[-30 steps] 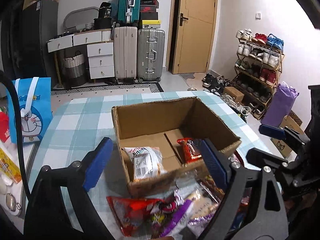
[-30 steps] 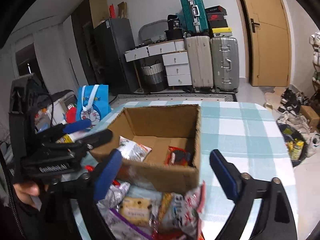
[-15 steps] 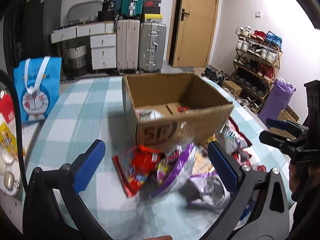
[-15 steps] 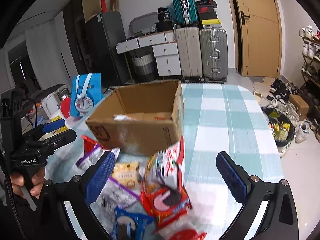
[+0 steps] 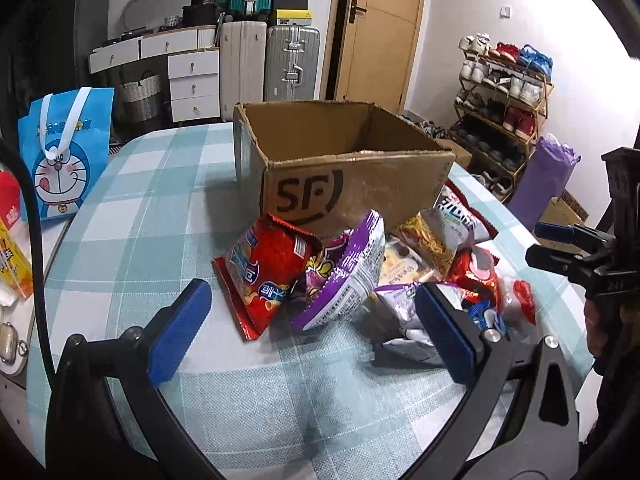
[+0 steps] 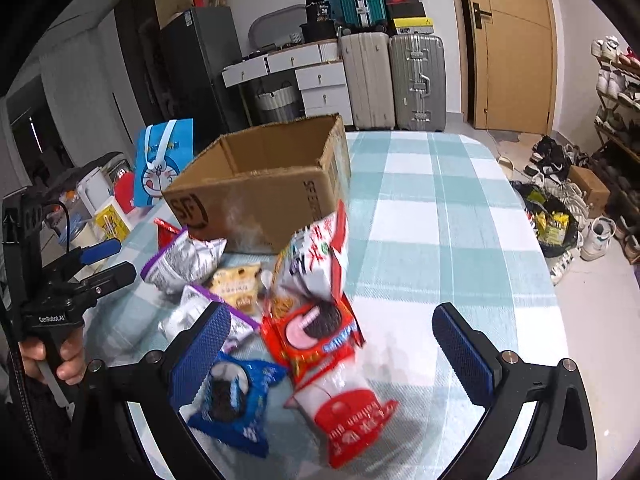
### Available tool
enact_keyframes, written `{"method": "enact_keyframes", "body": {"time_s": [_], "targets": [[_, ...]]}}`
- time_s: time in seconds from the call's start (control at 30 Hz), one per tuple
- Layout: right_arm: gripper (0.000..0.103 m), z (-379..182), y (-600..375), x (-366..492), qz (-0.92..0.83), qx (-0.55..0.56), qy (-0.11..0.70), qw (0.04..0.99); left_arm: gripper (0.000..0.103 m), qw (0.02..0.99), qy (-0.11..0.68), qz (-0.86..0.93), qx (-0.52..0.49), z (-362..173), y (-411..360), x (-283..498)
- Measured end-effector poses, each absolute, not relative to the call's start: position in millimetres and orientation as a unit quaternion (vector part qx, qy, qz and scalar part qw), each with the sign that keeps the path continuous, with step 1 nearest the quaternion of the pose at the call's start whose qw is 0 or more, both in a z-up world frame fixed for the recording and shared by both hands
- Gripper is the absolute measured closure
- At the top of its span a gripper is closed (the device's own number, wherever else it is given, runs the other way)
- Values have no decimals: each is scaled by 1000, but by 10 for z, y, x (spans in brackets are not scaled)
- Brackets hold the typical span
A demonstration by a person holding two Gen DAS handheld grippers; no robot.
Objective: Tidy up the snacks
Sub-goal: 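Grasp the red-and-white balloon glue pack with the right gripper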
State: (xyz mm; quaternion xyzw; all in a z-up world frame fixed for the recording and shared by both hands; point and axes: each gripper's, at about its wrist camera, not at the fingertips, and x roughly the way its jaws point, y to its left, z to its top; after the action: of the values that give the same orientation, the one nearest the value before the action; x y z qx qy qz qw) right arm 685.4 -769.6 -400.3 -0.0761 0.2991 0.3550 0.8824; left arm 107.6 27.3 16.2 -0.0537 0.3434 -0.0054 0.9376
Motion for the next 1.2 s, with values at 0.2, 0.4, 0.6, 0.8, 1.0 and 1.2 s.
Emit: {"method": "enact_keyframes", "body": {"time_s": [0.2, 0.4, 0.6, 0.8, 1.0, 1.2], "targets": [[0, -4186, -7709, 6890, 354, -93, 337, 868, 1, 937, 344, -12, -56, 160, 242, 1057], [0, -4306, -7691, 6871, 369, -128, 356, 849, 1, 933, 353, -16, -65, 118, 246, 1095], [1, -4467, -7711, 6884, 365, -171, 370, 837, 1, 932, 356, -23, -59, 76, 185, 1107], [1, -4604, -7710, 6927, 359, -191, 389, 826, 1, 932, 358, -23, -54, 37, 164, 1104], [19, -4641, -7691, 6922, 365, -198, 378, 827, 1, 931, 359, -22, -55, 17, 169, 1117], [33, -4636, -7669, 6873, 374, -208, 365, 827, 1, 931, 361, -23, -55, 13, 177, 1115]]}}
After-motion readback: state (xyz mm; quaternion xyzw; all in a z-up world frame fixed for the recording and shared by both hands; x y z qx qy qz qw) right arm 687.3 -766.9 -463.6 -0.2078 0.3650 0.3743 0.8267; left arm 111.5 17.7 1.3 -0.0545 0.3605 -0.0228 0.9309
